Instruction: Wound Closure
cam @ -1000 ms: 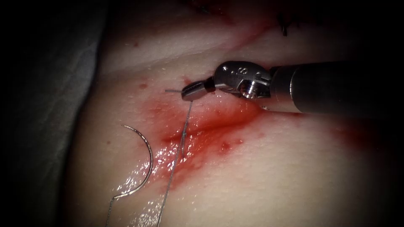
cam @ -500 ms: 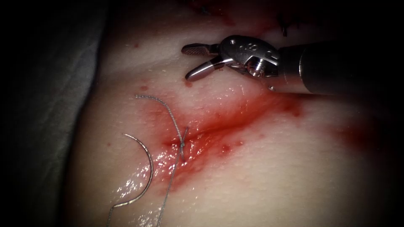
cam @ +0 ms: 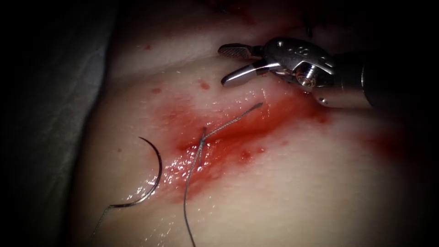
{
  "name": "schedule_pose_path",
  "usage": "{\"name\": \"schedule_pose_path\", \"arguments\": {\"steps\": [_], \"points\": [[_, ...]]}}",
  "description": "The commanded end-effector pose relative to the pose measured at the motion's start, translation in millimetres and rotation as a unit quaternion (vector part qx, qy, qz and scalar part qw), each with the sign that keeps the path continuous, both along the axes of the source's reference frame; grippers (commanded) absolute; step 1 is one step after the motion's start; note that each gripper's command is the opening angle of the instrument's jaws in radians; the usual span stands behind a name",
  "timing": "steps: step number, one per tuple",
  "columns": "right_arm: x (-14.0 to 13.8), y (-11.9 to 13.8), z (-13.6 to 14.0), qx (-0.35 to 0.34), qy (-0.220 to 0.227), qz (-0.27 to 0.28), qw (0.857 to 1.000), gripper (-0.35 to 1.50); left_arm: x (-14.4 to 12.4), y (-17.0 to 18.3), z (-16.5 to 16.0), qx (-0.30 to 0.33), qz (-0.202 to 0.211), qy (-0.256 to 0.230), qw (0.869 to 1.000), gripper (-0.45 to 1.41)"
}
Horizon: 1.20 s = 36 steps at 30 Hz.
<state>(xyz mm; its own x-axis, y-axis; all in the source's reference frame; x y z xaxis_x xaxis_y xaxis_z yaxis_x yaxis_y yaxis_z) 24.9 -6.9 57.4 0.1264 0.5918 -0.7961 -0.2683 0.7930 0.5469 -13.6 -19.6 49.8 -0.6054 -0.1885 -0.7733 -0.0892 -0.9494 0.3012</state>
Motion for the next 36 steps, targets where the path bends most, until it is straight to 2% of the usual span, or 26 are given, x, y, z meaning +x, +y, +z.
{"name": "schedule_pose_path", "arguments": {"steps": [1, 6, 10, 17, 21, 25, 29, 30, 31, 32, 36], "points": [[0.2, -1.6, 0.2, -0.008, -0.001, -0.003, 1.000, 1.41, -0.7, 0.5, 0.9, -0.001, -0.009, -0.003, 1.000, -0.45], [-0.8, -4.1, -1.6, -0.023, 0.003, -0.003, 1.000, 1.40, -0.6, 5.4, 1.4, -0.010, -0.038, -0.014, 0.999, -0.45], [-1.3, -5.3, -3.2, -0.037, 0.019, 0.009, 0.999, 1.30, -0.8, 8.7, 0.7, -0.020, -0.051, -0.020, 0.998, -0.45], [-0.4, -8.6, -5.4, -0.079, 0.014, 0.049, 0.996, 1.30, -1.4, 14.6, -0.4, -0.034, -0.052, -0.018, 0.998, -0.45], [0.5, -9.4, -5.9, -0.096, 0.030, 0.049, 0.994, 1.13, -1.4, 17.5, -0.3, -0.033, -0.050, -0.019, 0.998, -0.45], [1.2, -9.6, -5.3, -0.110, 0.031, 0.055, 0.992, 1.03, -1.4, 19.3, 0.4, -0.030, -0.045, -0.024, 0.998, -0.45], [1.4, -10.4, -3.8, -0.122, 0.032, 0.051, 0.991, 0.69, -1.5, 20.9, 1.0, -0.028, -0.044, -0.024, 0.998, -0.45], [1.4, -10.6, -3.4, -0.119, 0.038, 0.047, 0.991, 0.49, -1.5, 21.3, 1.2, -0.027, -0.044, -0.024, 0.998, -0.45], [1.3, -10.9, -3.1, -0.113, 0.045, 0.042, 0.992, 0.17, -1.5, 21.7, 1.4, -0.028, -0.043, -0.023, 0.998, -0.45], [1.2, -11.2, -3.0, -0.100, 0.057, 0.035, 0.993, -0.35, -1.6, 22.6, 2.0, -0.029, -0.043, -0.021, 0.998, -0.45], [1.3, -11.6, -3.6, -0.098, 0.074, 0.033, 0.992, -0.35, -2.0, 23.9, 3.4, -0.036, -0.045, -0.010, 0.998, -0.45]]}}
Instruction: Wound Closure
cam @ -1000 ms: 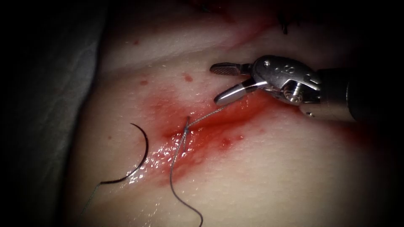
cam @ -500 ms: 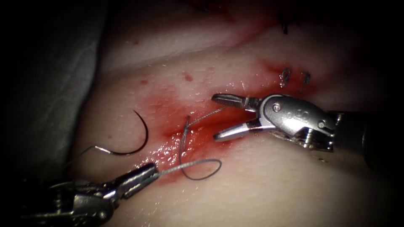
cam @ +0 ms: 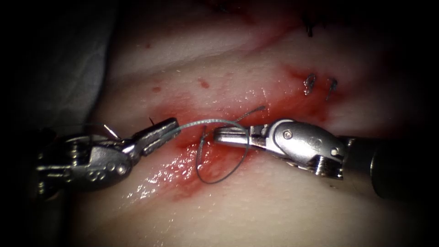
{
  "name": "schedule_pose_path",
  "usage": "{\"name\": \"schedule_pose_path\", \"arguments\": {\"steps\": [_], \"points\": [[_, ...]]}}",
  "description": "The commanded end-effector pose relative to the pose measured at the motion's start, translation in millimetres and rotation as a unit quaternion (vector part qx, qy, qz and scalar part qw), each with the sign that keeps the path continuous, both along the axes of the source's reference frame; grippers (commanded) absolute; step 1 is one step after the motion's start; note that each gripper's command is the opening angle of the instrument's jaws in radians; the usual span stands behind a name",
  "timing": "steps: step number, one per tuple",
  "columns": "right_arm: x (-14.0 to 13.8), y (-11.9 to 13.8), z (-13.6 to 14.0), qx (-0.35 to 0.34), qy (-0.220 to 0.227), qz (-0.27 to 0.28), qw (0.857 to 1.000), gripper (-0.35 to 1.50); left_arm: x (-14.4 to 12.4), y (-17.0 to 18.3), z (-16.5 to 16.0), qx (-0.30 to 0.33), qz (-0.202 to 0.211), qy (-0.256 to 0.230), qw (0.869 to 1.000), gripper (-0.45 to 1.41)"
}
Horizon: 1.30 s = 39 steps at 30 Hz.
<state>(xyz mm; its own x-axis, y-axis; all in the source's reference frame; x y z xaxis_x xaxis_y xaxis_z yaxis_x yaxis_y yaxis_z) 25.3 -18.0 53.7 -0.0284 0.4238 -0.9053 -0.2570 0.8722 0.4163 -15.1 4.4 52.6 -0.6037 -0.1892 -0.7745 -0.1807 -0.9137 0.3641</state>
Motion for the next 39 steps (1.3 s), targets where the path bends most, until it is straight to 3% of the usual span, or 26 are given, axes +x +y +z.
{"name": "schedule_pose_path", "arguments": {"steps": [1, 18, 26, 28, 30, 32, 34, 39], "points": [[0.9, -0.7, -0.1, 0.001, 0.012, 0.002, 1.000, -0.35, -0.6, 0.2, 1.1, -0.003, -0.002, 0.006, 1.000, -0.45], [1.4, -0.5, -2.6, 0.005, 0.084, 0.054, 0.995, -0.35, -4.2, -0.1, 10.8, -0.025, -0.007, 0.045, 0.999, -0.45], [2.0, -1.0, -3.4, 0.015, 0.089, 0.109, 0.990, -0.35, -5.0, -1.3, 12.1, -0.021, -0.012, 0.049, 0.998, -0.45], [2.0, -1.2, -3.5, 0.038, 0.084, 0.143, 0.985, -0.32, -5.3, -1.7, 11.9, -0.021, -0.012, 0.049, 0.998, -0.45], [2.0, -1.5, -3.7, 0.068, 0.067, 0.186, 0.978, -0.10, -5.4, -2.2, 11.6, -0.021, -0.013, 0.050, 0.998, -0.45], [2.0, -1.8, -3.9, 0.096, 0.059, 0.217, 0.970, -0.03, -5.6, -2.7, 11.4, -0.022, -0.015, 0.052, 0.998, -0.45], [2.1, -2.2, -4.1, 0.151, 0.058, 0.260, 0.952, 0.07, -5.7, -3.2, 11.3, -0.023, -0.015, 0.053, 0.998, -0.45], [2.2, -3.4, -3.7, 0.237, 0.019, 0.315, 0.919, -0.05, -5.9, -5.1, 10.8, -0.025, -0.017, 0.053, 0.998, -0.45]]}}
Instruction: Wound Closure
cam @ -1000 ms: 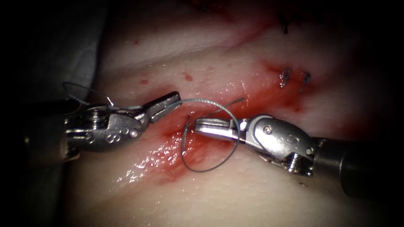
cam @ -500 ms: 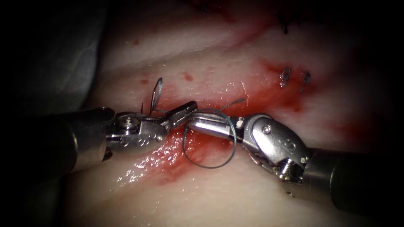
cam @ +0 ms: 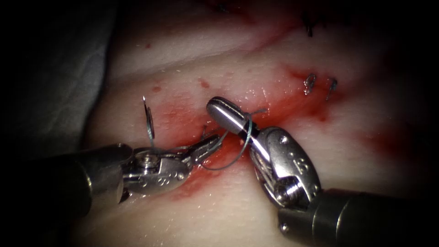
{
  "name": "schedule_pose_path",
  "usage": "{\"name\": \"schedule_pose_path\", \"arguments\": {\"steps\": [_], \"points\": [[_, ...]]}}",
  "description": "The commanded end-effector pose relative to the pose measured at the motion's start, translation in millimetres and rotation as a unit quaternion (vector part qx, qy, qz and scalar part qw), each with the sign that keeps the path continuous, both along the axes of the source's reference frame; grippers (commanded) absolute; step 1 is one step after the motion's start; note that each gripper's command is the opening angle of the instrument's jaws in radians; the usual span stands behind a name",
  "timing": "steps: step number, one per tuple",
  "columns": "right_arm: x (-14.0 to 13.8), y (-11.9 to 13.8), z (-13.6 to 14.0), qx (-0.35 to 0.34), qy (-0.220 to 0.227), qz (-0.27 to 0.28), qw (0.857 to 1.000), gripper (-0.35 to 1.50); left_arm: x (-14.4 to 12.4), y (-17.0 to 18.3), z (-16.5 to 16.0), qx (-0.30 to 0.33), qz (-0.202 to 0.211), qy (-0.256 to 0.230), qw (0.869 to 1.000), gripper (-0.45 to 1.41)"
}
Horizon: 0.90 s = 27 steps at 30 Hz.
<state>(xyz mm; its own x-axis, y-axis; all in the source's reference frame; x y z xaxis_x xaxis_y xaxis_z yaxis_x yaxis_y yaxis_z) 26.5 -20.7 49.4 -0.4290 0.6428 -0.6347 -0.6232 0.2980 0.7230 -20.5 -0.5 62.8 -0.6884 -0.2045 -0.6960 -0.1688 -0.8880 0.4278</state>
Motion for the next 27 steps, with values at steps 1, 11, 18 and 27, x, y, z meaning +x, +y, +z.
{"name": "schedule_pose_path", "arguments": {"steps": [1, 11, 18, 27], "points": [[1.0, -0.9, 0.8, 0.031, 0.000, 0.007, 0.999, 0.00, -0.6, -0.4, 0.5, 0.001, -0.003, -0.001, 1.000, -0.45], [0.2, -2.0, 4.9, 0.164, 0.048, 0.035, 0.985, 0.93, -1.3, -1.5, -0.3, 0.004, -0.005, -0.004, 1.000, -0.45], [-1.6, -2.5, 7.7, 0.225, 0.088, 0.059, 0.969, 0.96, -1.6, -0.9, 0.5, 0.006, -0.001, -0.004, 1.000, -0.45], [-4.0, -3.1, 11.4, 0.281, 0.116, 0.096, 0.948, 1.10, -2.3, -0.4, 1.1, 0.009, 0.005, -0.006, 1.000, -0.45]]}}
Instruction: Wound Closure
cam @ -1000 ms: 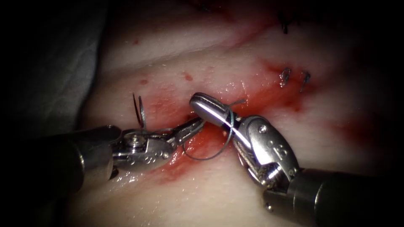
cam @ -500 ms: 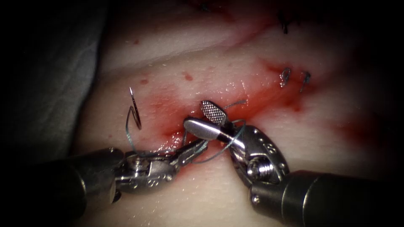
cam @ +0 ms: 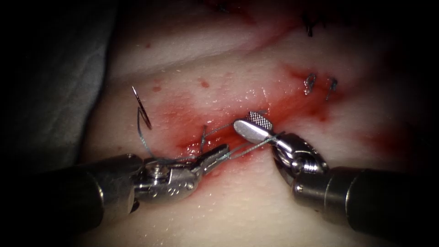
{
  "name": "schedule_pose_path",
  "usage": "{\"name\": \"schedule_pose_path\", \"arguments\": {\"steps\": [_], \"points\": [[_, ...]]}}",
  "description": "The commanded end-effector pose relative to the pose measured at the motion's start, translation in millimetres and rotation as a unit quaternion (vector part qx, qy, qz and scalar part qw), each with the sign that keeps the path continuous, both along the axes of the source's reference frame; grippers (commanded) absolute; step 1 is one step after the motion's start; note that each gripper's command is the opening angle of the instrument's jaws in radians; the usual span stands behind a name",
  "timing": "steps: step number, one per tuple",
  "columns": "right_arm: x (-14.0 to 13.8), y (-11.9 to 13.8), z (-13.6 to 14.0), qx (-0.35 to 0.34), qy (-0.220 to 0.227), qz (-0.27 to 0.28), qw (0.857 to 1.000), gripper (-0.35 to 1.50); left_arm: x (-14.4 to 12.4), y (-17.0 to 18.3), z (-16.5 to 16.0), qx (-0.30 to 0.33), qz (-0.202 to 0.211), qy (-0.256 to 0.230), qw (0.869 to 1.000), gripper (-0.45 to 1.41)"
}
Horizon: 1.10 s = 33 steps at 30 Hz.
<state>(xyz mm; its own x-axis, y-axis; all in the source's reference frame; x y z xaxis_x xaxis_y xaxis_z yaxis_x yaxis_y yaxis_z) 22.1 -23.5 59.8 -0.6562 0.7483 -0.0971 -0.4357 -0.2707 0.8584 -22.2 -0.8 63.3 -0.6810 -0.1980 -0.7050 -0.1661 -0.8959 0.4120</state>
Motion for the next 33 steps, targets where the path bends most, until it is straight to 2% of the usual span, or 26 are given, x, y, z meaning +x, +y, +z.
{"name": "schedule_pose_path", "arguments": {"steps": [1, 5, 12, 22, 30, 33], "points": [[0.3, -0.4, 1.3, 0.007, 0.004, 0.004, 1.000, 1.10, -0.7, -0.2, 0.7, 0.002, 0.002, 0.000, 1.000, -0.45], [-0.2, -0.8, 2.7, 0.033, 0.011, 0.029, 0.999, 1.08, -1.2, -0.1, 0.8, 0.004, 0.004, -0.001, 1.000, -0.45], [-0.3, -1.4, 4.9, 0.065, 0.034, 0.038, 0.997, 1.08, -1.9, 0.1, 0.8, 0.007, 0.007, -0.003, 1.000, -0.45], [0.8, -0.5, 5.5, 0.072, 0.041, 0.046, 0.995, 1.10, -1.9, -0.1, 0.9, 0.009, 0.011, -0.003, 1.000, -0.45], [1.8, 0.6, 5.7, 0.026, 0.004, 0.026, 0.999, 1.15, -2.0, -0.2, 0.9, 0.013, 0.012, -0.004, 1.000, -0.45], [2.1, 0.9, 5.7, 0.008, -0.012, 0.017, 1.000, 1.06, -2.0, -0.2, 0.9, 0.013, 0.013, -0.004, 1.000, -0.45]]}}
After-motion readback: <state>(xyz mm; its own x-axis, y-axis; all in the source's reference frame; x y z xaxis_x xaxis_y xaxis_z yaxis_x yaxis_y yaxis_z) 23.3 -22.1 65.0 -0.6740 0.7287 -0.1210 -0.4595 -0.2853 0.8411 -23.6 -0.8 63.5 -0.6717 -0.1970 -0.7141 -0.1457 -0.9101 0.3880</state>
